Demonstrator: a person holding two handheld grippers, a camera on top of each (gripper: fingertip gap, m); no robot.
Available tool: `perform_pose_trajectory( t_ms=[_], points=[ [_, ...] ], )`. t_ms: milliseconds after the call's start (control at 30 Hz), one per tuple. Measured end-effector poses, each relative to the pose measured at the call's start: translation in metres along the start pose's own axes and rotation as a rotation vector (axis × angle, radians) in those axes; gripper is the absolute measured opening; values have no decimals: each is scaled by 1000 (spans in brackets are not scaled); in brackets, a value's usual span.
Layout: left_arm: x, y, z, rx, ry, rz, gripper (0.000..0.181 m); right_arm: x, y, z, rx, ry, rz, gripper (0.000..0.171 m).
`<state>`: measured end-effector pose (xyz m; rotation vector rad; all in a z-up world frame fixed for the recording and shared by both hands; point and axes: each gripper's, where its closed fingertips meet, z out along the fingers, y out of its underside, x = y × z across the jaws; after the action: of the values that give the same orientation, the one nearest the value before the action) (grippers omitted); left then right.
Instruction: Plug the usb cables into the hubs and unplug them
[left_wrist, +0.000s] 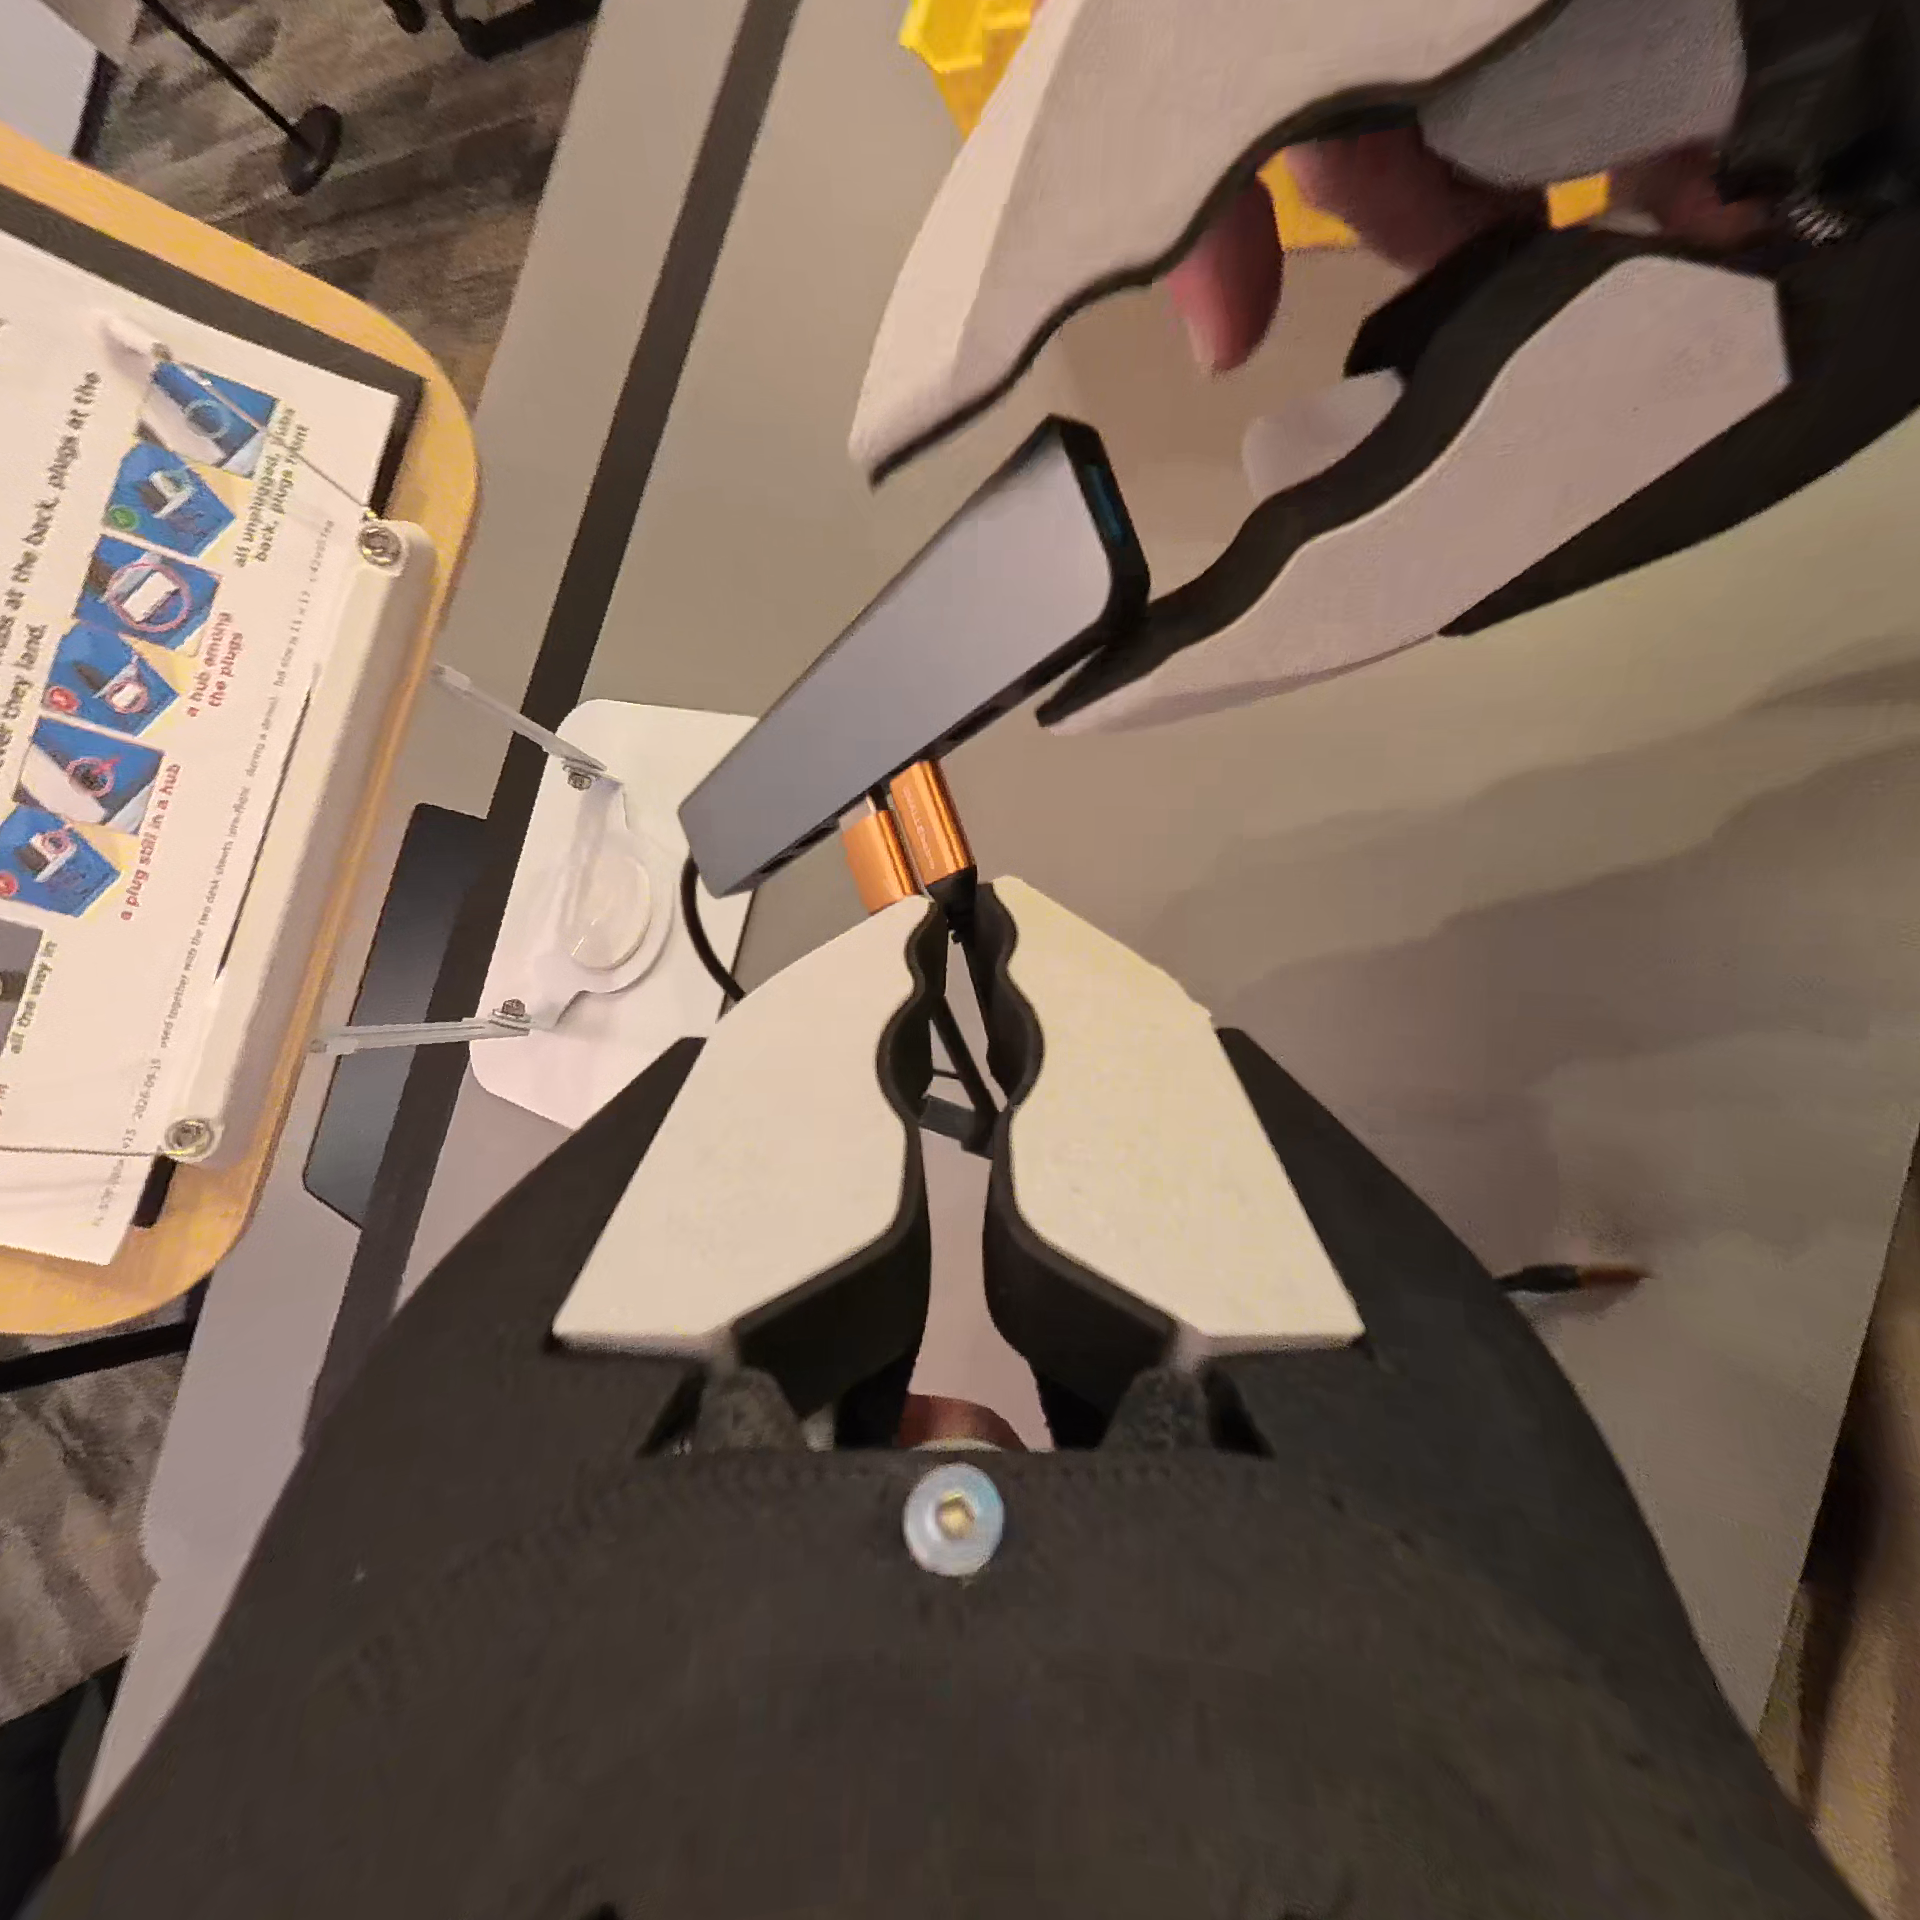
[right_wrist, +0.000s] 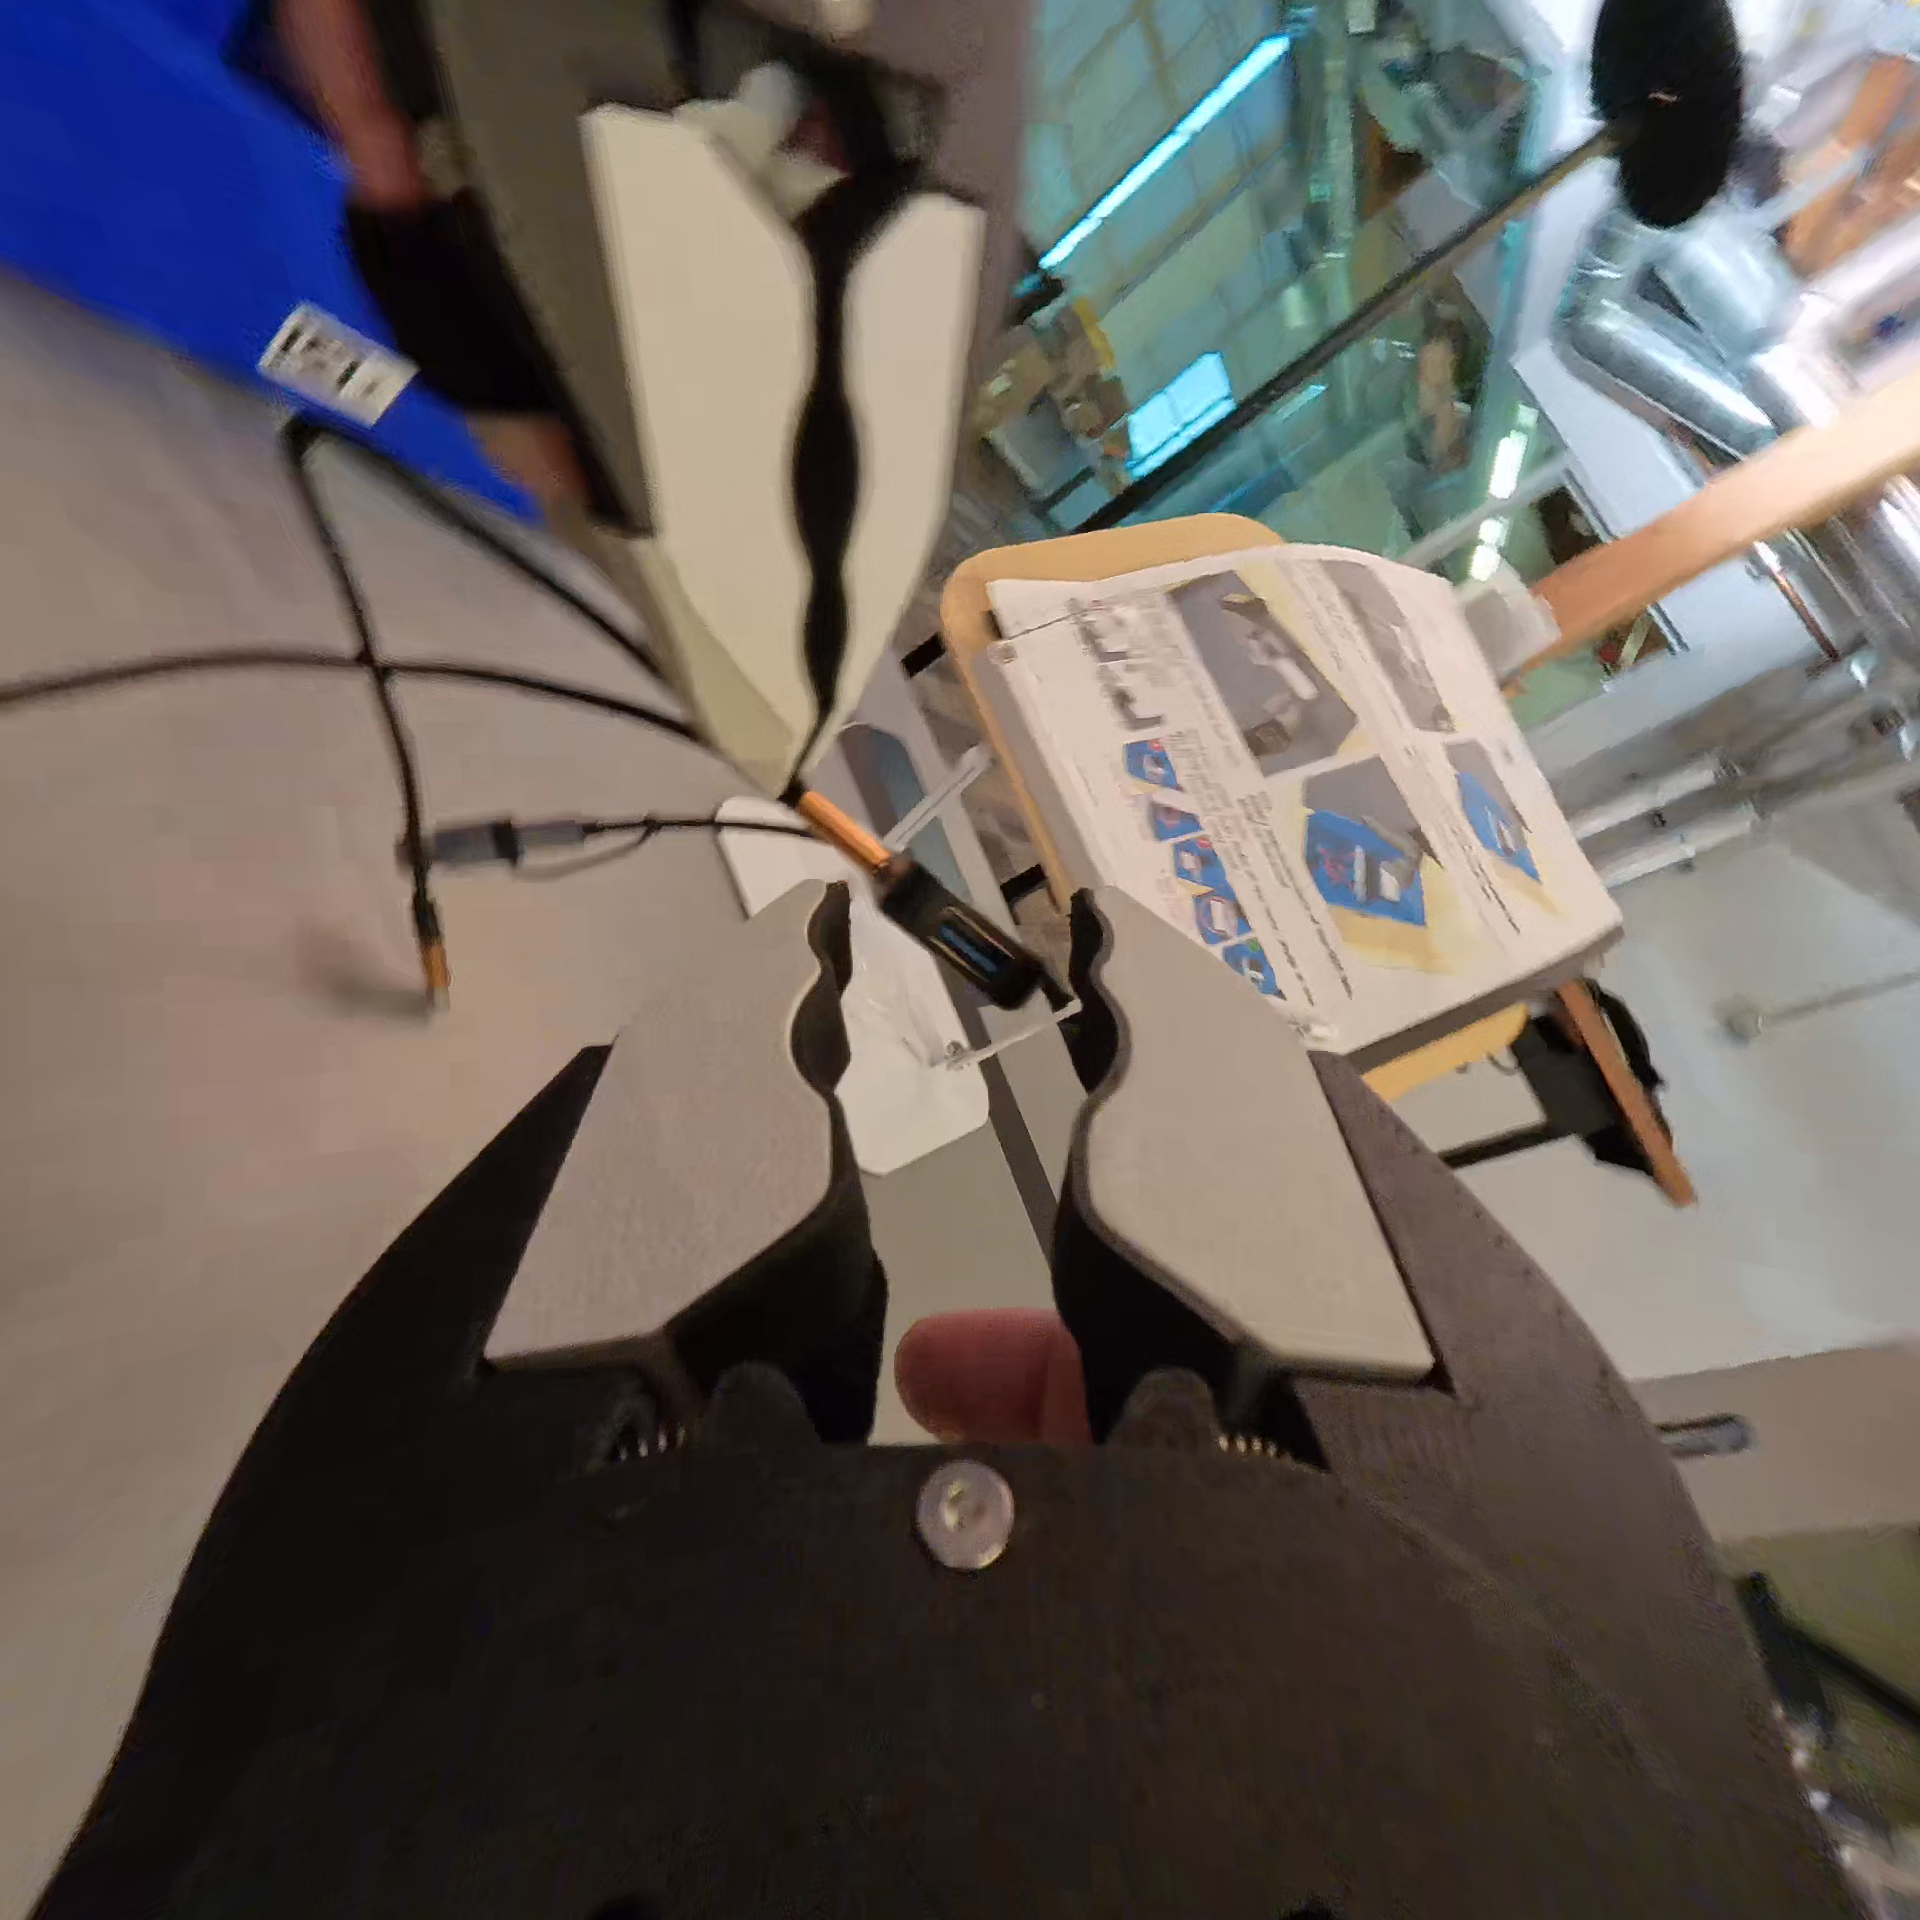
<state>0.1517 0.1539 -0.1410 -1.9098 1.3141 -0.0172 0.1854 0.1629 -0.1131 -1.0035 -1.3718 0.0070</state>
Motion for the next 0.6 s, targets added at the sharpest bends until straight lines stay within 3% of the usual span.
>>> perform_pose_trajectory(
  t_ms=[133,233,467,600],
  points=[
    [9,6,2,-69,17,103,5,-27,8,6,-83,-102,-179,39],
    [13,10,4,-100,41,142,4,-29,22,11,-168,-73,-266,19],
    [9,7,-3,-52,23,111,7,-31,23,10,-186,-124,-175,11],
    [-21,-5,-33,46,-137,51,33,-1,38,-3,-258,-49,-88,10]
  ],
)
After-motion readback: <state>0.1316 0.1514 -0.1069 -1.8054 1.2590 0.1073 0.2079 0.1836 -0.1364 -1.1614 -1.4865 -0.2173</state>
